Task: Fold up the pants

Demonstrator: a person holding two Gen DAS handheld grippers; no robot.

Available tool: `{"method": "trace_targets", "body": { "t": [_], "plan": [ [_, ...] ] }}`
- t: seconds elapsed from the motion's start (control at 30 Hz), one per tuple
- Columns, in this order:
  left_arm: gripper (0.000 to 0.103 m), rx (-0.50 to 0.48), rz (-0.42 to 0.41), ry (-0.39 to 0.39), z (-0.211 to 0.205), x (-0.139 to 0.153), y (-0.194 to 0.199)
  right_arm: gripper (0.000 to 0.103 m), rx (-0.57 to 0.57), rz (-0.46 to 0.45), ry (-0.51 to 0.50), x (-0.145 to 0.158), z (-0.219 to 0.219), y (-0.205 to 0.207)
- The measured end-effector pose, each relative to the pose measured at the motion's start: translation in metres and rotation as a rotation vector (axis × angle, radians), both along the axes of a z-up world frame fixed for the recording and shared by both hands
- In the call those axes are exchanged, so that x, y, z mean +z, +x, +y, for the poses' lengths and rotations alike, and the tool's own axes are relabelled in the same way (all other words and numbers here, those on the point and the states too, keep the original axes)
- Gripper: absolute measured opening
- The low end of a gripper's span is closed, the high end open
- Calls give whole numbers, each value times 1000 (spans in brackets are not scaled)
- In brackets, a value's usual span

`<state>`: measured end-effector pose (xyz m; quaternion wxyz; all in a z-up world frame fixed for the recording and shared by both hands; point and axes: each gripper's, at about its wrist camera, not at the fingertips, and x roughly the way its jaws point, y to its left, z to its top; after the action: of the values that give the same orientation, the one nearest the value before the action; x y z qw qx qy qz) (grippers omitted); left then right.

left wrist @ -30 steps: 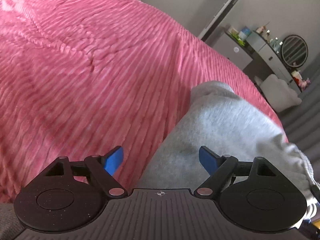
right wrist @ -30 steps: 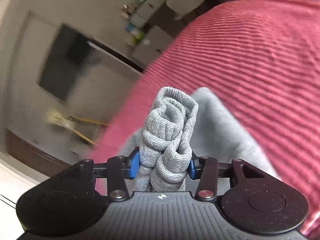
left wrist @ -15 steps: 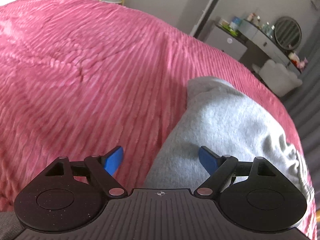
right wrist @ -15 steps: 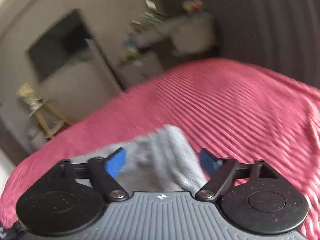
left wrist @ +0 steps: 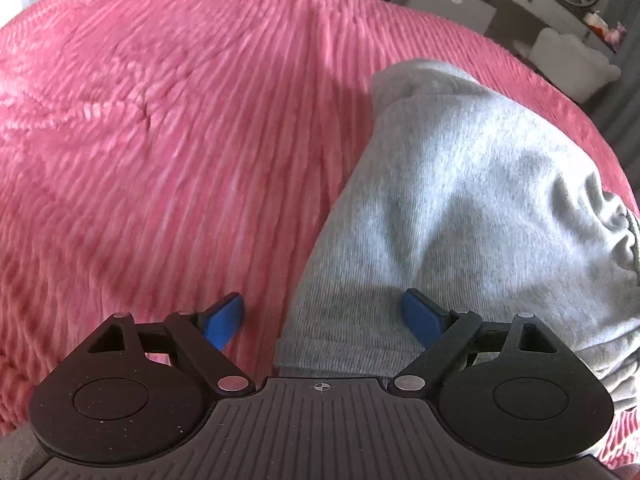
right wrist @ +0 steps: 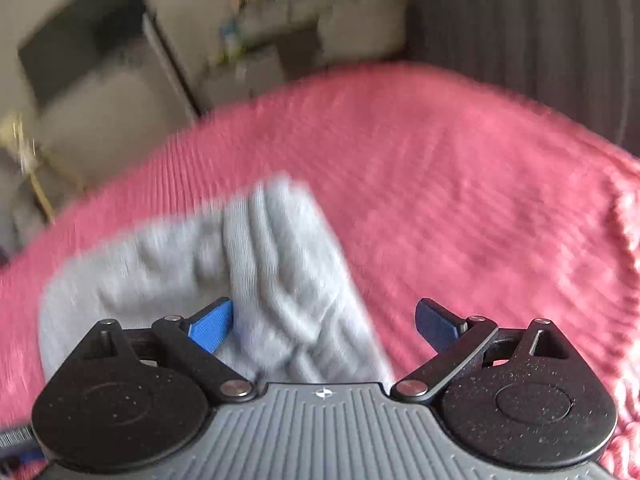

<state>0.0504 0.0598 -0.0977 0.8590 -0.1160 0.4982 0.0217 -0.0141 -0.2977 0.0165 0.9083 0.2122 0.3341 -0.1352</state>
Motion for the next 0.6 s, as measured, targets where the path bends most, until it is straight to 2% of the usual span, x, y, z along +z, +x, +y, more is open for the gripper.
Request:
{"method": "trace_targets", "body": {
  "t": [0.07,0.13,0.17,0.23,0.33,0.43,0.47,0.6],
  "plan": [
    [91,2,4,-16,3,2,-1,97,-4,-131,24,10,-5,-14],
    [88,-1,-6,-44,7,7,-1,94,29,-182,17,14,-4,-19],
    [88,-1,-15,-52,10,11,0,91,54,-172,2,13,0,-17],
    [88,11,-59,-58,17,19,4,67,97,-126,-13,8,9,-11],
    [88,15,-123,-85,27,31,14,64,103,-45,-37,-1,10,-1],
    [89,4,-148,-177,34,37,37,65,96,73,-13,-14,9,9],
    [89,1,-149,-213,35,39,47,66,96,73,0,-17,6,13],
    [89,-39,-96,-342,31,33,97,82,78,87,8,-24,0,17]
  ]
}}
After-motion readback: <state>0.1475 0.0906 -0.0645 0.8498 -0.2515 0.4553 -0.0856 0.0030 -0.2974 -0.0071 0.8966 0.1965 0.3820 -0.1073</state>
